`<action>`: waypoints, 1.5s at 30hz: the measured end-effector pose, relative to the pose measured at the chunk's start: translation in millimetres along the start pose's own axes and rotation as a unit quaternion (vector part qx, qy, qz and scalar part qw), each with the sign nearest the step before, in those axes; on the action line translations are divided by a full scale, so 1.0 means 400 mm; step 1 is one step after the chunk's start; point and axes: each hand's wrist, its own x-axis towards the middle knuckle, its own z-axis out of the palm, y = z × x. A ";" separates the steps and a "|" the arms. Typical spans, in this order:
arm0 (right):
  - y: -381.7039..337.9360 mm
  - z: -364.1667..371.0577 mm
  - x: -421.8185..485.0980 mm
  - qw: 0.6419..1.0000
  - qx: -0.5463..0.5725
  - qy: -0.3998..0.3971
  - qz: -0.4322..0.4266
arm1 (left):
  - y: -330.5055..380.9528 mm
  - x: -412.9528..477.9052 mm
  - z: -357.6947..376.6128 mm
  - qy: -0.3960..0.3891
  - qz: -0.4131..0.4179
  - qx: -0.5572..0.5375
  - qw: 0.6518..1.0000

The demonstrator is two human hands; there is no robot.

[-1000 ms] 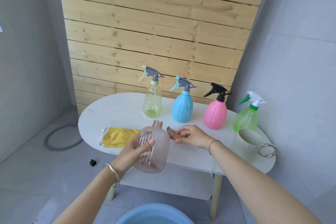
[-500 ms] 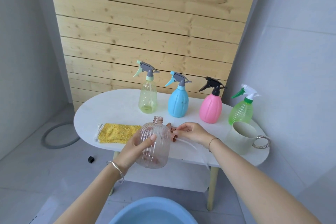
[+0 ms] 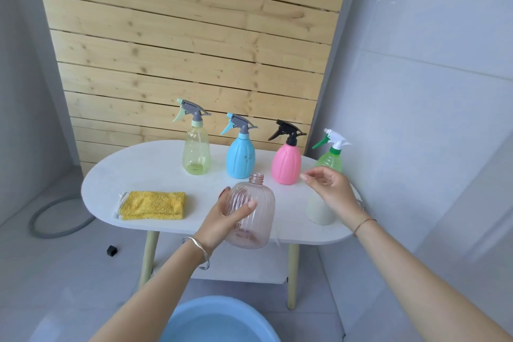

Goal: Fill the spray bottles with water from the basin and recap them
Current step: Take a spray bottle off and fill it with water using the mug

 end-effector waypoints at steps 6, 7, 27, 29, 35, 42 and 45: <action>0.135 -0.159 0.007 0.968 -0.183 0.079 0.154 | 0.017 0.002 0.120 -0.011 0.014 -0.003 1.000; 0.163 -0.171 0.007 0.962 -0.189 0.062 0.188 | 0.017 -0.002 0.134 -0.014 0.013 -0.006 1.000; 0.163 -0.145 -0.134 0.960 0.017 0.133 0.247 | -0.007 -0.042 0.063 -0.007 0.000 0.028 1.000; 0.120 -0.137 -0.158 0.962 0.039 0.142 0.229 | 0.006 -0.061 0.057 -0.004 0.014 0.043 0.999; -0.014 -0.103 -0.317 0.964 0.107 0.131 0.203 | 0.047 -0.249 0.027 0.004 0.017 0.063 0.998; -0.077 -0.015 -0.517 0.968 0.130 0.062 0.208 | 0.067 -0.452 -0.033 0.043 0.004 0.083 0.996; -0.064 0.019 -0.579 0.969 0.129 0.039 0.208 | 0.050 -0.501 -0.064 0.057 0.000 0.125 0.991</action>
